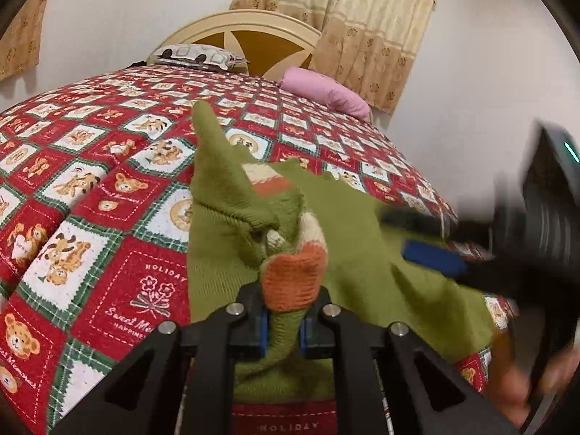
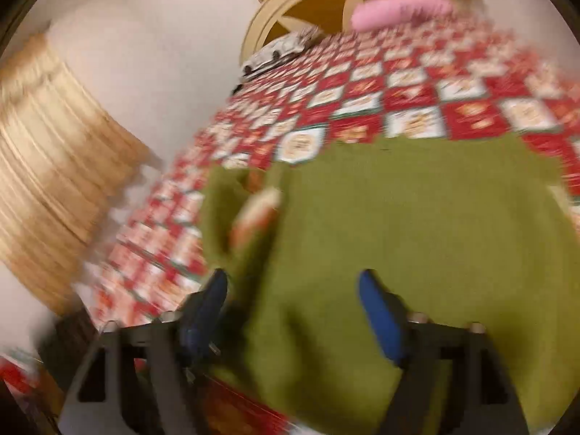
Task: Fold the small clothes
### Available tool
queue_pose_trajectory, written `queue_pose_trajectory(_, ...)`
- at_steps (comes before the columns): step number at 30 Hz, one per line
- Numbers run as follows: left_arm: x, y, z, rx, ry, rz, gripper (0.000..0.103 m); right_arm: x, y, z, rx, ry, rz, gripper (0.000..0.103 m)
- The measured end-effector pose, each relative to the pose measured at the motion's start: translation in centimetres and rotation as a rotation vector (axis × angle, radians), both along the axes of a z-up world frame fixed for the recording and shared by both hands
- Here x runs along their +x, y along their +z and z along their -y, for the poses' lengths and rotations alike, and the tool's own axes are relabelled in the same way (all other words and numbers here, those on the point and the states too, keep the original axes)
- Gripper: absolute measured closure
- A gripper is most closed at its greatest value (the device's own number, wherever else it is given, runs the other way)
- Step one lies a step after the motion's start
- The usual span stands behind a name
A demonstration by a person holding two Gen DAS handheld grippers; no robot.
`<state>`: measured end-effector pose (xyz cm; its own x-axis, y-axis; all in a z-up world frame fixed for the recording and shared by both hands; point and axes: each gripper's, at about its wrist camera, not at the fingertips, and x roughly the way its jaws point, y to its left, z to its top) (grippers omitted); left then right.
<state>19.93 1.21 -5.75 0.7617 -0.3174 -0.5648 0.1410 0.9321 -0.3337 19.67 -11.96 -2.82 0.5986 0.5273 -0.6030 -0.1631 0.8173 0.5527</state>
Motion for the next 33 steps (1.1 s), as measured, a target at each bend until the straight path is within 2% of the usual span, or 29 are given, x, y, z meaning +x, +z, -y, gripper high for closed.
queue_pose_trajectory(2,0.0,-0.1,-0.1,-0.013,0.000,-0.002,0.091,3.2,-0.2,-1.1,0.073,0.051,-0.059,0.026)
queue_pose_trajectory(3,0.0,-0.1,-0.2,-0.021,-0.001,-0.003,0.091,4.2,-0.3,-1.9,0.079,0.067,-0.081,0.026)
queue_pose_trajectory(6,-0.1,-0.2,-0.2,-0.027,-0.005,-0.001,0.091,8.4,-1.2,-5.5,0.048,0.136,-0.158,0.026)
queue_pose_trajectory(9,0.1,-0.4,-0.4,-0.039,-0.012,-0.010,0.091,10.8,-1.4,-8.6,0.054,0.224,-0.186,0.026)
queue_pose_trajectory(12,0.1,-0.4,-0.4,-0.044,-0.015,-0.015,0.091,12.4,-1.0,-12.0,-0.006,0.298,-0.177,0.026)
queue_pose_trajectory(16,0.2,-0.5,-0.4,-0.047,-0.019,-0.019,0.091,13.5,-1.1,-15.8,-0.178,0.366,-0.141,0.027)
queue_pose_trajectory(17,0.2,-0.5,-0.4,-0.046,-0.019,-0.020,0.091,13.6,-1.2,-16.3,-0.226,0.375,-0.126,0.037)
queue_pose_trajectory(18,0.2,-0.6,-0.4,-0.046,-0.020,-0.021,0.091,13.5,-1.3,-16.6,-0.273,0.374,-0.109,0.070)
queue_pose_trajectory(19,0.2,-0.6,-0.3,-0.046,-0.020,-0.022,0.091,13.3,-1.3,-16.9,-0.323,0.381,-0.093,0.082)
queue_pose_trajectory(20,0.3,-0.6,-0.3,-0.046,-0.020,-0.024,0.091,13.4,-1.5,-16.8,-0.340,0.385,-0.097,0.087)
queue_pose_trajectory(23,0.5,-0.7,-0.3,-0.043,-0.025,-0.028,0.091,13.1,-1.5,-14.5,-0.286,0.350,-0.094,0.092)
queue_pose_trajectory(26,0.3,-0.4,-0.3,-0.055,-0.038,-0.009,0.091,12.3,-0.3,-12.2,-0.227,0.304,-0.064,0.094)
queue_pose_trajectory(28,-0.3,0.1,-0.1,-0.054,-0.055,0.020,0.091,11.4,0.8,-11.0,-0.227,0.287,-0.039,0.094)
queue_pose_trajectory(33,-2.0,1.9,2.4,0.039,-0.119,0.115,0.091,9.6,3.9,-7.8,-0.225,0.248,0.017,0.094)
